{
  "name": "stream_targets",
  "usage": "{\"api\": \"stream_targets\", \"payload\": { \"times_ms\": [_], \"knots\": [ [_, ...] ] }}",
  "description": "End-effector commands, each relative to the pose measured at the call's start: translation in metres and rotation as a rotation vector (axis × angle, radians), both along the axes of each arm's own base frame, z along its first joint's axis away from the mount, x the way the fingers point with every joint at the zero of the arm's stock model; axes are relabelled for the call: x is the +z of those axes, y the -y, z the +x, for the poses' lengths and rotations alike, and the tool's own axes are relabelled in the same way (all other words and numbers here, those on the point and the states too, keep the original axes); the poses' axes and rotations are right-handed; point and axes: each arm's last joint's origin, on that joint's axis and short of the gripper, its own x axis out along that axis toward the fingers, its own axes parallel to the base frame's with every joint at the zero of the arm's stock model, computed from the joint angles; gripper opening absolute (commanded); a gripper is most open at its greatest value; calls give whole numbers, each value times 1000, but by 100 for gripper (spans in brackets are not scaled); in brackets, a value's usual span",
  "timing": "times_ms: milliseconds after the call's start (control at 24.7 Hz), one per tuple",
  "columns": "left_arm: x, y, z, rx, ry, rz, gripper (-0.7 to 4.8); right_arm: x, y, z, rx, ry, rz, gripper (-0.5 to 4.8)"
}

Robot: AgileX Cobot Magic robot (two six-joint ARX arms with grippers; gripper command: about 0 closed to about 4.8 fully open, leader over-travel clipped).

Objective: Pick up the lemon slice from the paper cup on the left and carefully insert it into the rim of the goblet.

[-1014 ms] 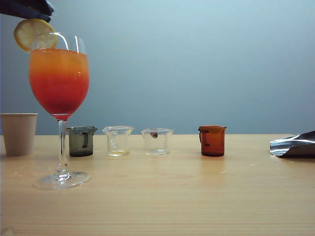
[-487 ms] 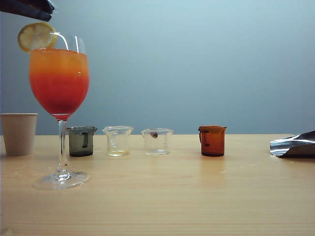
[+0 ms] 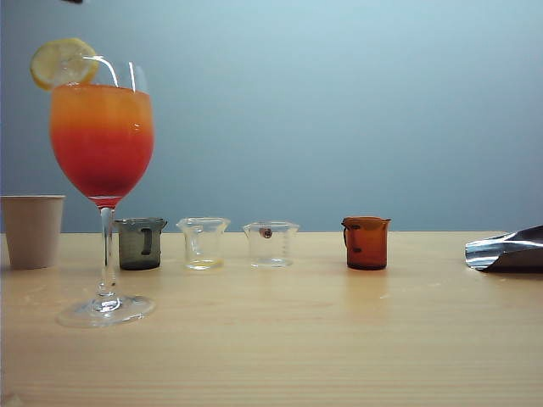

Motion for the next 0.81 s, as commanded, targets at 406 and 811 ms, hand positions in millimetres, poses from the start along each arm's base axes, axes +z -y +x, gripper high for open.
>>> {"api": "stream_targets", "payload": {
  "times_ms": [406,811],
  "knots": [
    [41,-15,-56,419,178,-185,-5,2,26,-21,-229,-66,-82,-5],
    [19,-25,-110,561,268,-272,-5,-26,63,-61,-319,-58,-4,-5]
  ]
}}
